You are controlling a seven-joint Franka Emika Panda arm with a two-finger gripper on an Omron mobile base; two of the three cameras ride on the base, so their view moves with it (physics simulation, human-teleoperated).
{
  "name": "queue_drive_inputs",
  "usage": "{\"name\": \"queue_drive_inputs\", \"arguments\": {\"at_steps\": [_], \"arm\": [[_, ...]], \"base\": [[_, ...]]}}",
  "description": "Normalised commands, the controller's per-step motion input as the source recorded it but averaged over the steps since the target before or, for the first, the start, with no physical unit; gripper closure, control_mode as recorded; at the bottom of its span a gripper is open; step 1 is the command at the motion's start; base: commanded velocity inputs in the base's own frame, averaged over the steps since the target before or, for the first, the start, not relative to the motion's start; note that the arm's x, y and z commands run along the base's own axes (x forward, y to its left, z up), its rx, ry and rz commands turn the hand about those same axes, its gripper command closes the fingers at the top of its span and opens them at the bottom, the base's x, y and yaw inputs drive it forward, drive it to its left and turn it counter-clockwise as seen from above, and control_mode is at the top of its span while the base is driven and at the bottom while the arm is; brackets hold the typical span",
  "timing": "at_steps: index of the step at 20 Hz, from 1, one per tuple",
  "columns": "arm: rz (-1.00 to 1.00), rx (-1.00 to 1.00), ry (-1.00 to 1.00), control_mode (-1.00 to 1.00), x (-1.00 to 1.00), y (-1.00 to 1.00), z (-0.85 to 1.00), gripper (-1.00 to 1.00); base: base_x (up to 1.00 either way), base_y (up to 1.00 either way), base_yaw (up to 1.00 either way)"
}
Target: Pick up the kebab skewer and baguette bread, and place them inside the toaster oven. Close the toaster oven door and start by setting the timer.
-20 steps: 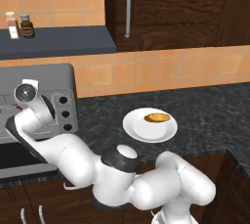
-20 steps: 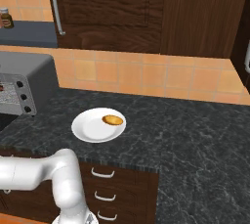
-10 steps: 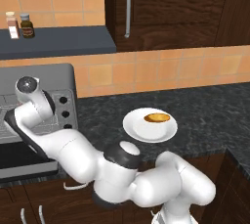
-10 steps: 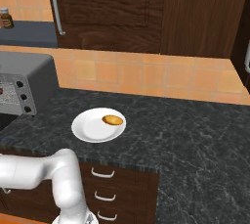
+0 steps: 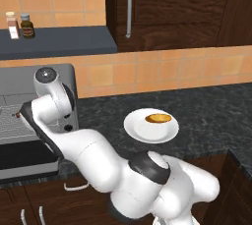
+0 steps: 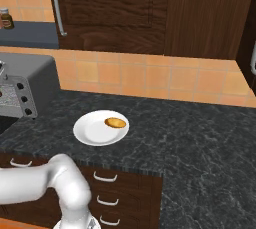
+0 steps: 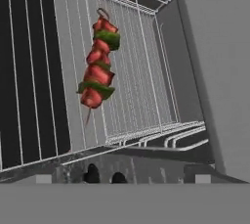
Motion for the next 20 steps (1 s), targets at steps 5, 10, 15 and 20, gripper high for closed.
{"name": "queue_drive_inputs", "arguments": {"at_steps": [5, 10, 15, 20], "arm": [[-0.11, 0.01, 0.03, -1.0, -0.53, -1.0, 0.07, -1.0], [-0.13, 0.0, 0.15, -1.0, -0.03, -1.0, 0.28, -1.0], [-0.08, 0.02, 0.09, -1.0, 0.0, -1.0, 0.1, -1.0], [-0.02, 0.0, 0.1, -1.0, 0.0, -1.0, 0.01, -1.0]], "base": [[0.0, 0.0, 0.0], [0.0, 0.0, 0.0], [0.0, 0.0, 0.0], [0.0, 0.0, 0.0]]}}
